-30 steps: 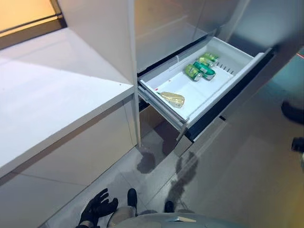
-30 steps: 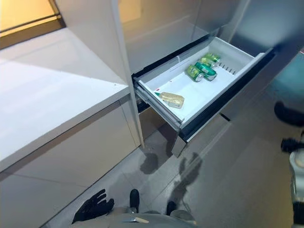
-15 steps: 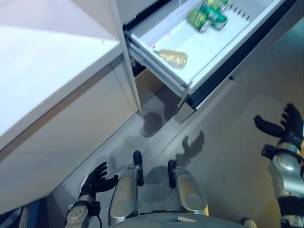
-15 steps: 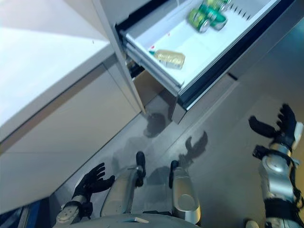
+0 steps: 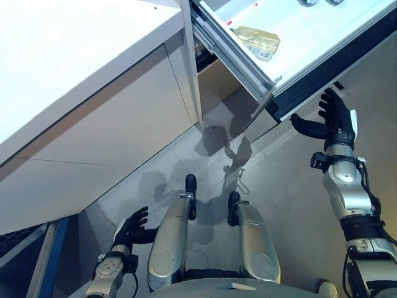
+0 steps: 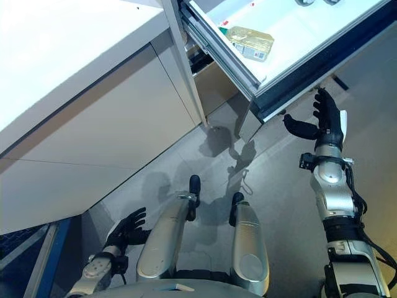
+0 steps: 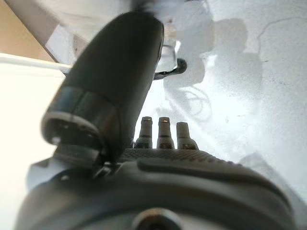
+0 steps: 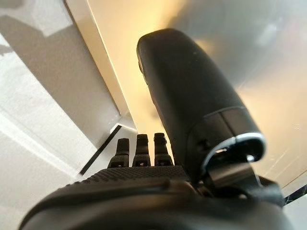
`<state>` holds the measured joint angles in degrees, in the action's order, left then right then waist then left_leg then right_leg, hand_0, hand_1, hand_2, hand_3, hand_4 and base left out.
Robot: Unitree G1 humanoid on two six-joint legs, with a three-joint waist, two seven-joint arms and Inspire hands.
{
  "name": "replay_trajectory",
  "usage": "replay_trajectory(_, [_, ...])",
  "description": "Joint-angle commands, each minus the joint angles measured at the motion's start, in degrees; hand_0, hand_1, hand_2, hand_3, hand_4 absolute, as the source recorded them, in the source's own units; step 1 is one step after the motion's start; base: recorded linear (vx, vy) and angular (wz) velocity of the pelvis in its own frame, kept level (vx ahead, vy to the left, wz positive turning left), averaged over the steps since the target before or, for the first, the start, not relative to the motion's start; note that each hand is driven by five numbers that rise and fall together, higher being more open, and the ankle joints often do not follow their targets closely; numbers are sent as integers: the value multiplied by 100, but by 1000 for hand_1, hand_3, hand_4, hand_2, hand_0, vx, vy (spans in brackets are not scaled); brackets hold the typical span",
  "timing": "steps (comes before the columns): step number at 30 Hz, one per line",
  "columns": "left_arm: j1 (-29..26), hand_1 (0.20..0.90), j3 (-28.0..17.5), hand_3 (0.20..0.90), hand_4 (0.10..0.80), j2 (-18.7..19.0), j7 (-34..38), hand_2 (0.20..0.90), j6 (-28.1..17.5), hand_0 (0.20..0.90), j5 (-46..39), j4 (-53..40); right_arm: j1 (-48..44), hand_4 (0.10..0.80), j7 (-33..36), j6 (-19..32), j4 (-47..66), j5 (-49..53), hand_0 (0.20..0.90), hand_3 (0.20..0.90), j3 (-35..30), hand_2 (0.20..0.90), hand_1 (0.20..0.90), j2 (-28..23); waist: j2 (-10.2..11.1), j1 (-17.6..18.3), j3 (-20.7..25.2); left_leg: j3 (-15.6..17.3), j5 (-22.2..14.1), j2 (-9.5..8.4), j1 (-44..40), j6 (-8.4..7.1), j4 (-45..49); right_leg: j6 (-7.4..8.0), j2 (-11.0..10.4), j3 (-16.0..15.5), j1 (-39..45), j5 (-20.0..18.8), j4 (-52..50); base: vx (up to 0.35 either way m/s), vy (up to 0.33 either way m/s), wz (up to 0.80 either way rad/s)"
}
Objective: Put drinks into fridge and close the fridge
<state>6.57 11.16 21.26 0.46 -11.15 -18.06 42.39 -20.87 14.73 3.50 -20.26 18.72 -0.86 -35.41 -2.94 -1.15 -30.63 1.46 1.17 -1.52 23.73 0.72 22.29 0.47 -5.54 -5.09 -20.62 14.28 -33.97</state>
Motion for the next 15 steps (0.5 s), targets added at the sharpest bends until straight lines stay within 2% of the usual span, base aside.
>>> replay_trajectory(1, [284,900,127,900,800,274,74,900,133,900,-240,-239,-1437,800,-451,560,597,-12,900,900,520,900,900,-649,-80,-231,352,-66,-1223,-340,-255,285,826,-403,264,-222,279,-445,525,0,0,0])
replay_trajectory(7, [196,900,226,900,800,393,-87,900,208,900,-284,-293,-2351,800,-865,608,401,396,900,900,1086,900,900,-440,-61,-507,394,-139,-1076,-326,-447,258,511,-368,278,-311,527,-525,827,-3,-1,9])
replay_trajectory(15, [118,900,306,900,800,491,-238,900,501,900,-194,-262,-3226,800,-887,256,-101,1034,900,900,1570,900,900,-38,43,-895,671,-316,-828,-268,-878,170,-111,-302,288,-522,1068,-622,1435,34,-1,16])
